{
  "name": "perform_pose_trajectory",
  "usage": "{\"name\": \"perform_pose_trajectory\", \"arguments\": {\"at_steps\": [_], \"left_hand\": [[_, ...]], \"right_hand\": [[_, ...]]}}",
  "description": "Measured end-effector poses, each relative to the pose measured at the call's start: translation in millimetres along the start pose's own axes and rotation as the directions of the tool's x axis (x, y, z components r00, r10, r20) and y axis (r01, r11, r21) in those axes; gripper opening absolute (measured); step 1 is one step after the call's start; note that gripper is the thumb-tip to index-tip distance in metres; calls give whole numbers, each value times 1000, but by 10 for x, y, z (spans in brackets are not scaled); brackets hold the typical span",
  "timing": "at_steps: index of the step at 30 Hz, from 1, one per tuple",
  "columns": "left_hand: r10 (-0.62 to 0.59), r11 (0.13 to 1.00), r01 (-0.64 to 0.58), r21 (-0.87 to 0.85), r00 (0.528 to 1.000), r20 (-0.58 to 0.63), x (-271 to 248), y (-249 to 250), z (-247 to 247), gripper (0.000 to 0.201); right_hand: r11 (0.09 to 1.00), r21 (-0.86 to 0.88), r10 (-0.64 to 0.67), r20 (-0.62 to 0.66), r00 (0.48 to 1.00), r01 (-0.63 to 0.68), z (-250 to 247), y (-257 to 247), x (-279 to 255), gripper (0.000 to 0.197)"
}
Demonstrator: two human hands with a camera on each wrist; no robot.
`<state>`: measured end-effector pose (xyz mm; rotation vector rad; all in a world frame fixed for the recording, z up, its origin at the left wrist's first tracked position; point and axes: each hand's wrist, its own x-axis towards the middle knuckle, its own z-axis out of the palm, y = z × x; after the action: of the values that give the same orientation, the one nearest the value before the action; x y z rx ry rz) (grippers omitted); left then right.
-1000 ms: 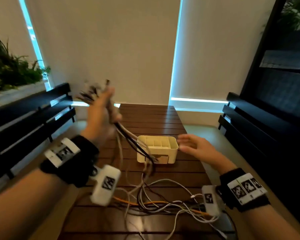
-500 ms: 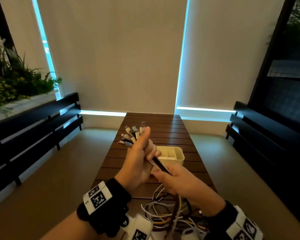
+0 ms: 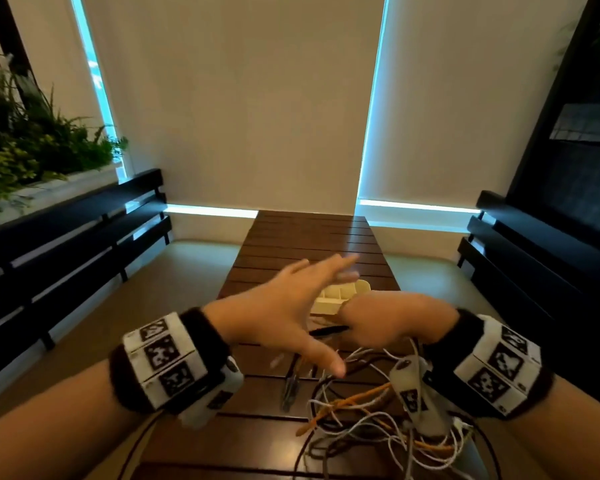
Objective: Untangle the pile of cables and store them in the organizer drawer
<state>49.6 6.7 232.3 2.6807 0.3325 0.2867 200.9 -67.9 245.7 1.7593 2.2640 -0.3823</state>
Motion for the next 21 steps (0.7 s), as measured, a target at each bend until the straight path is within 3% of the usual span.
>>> {"name": "perform_pose_trajectory", "arguments": {"at_steps": [2, 4, 5, 7, 9, 10, 13, 15, 17, 19, 21], "left_hand": [[-17, 993, 29, -116, 995, 97, 77, -19, 260, 72], [-80, 956, 94, -277, 995, 60, 66, -121, 416, 29], [-124, 922, 140, -362, 990, 68, 49, -177, 460, 16], [-165, 848, 200, -491, 980, 114, 8, -221, 484, 16], [-143, 757, 204, -621, 979, 146, -29, -183, 463, 12], [-124, 686, 187, -703, 982, 140, -43, -167, 456, 9], [-98, 386, 66, -920, 995, 31, -65, -177, 439, 15], [-124, 264, -21, -964, 991, -56, -57, -218, 427, 16], [-154, 191, -104, -976, 979, -134, -55, -243, 416, 17], [-175, 124, -166, -978, 967, -186, -65, -261, 429, 19], [-214, 78, -204, -976, 952, -217, -53, -272, 470, 22]], "right_hand": [[990, 72, -119, -14, 993, 119, -67, -37, 43, 26], [993, 94, -75, -2, 997, 75, -134, -4, 39, 25], [995, 95, -32, -13, 999, 33, -147, 41, 35, 27], [988, 155, 26, -53, 998, -17, -149, 114, 29, 28], [945, 326, 47, -97, 994, -12, -126, 165, 39, 29], [890, 456, 43, -115, 992, 14, -114, 184, 44, 30], [600, 780, -54, -184, 981, 179, -73, 256, 37, 17], [477, 830, -117, -264, 957, 287, 11, 346, 33, 8], [422, 838, -129, -322, 938, 346, 146, 444, 33, 8], [361, 853, -81, -374, 924, 377, 312, 492, 26, 25], [240, 876, -17, -426, 904, 418, 480, 468, 52, 45]]}}
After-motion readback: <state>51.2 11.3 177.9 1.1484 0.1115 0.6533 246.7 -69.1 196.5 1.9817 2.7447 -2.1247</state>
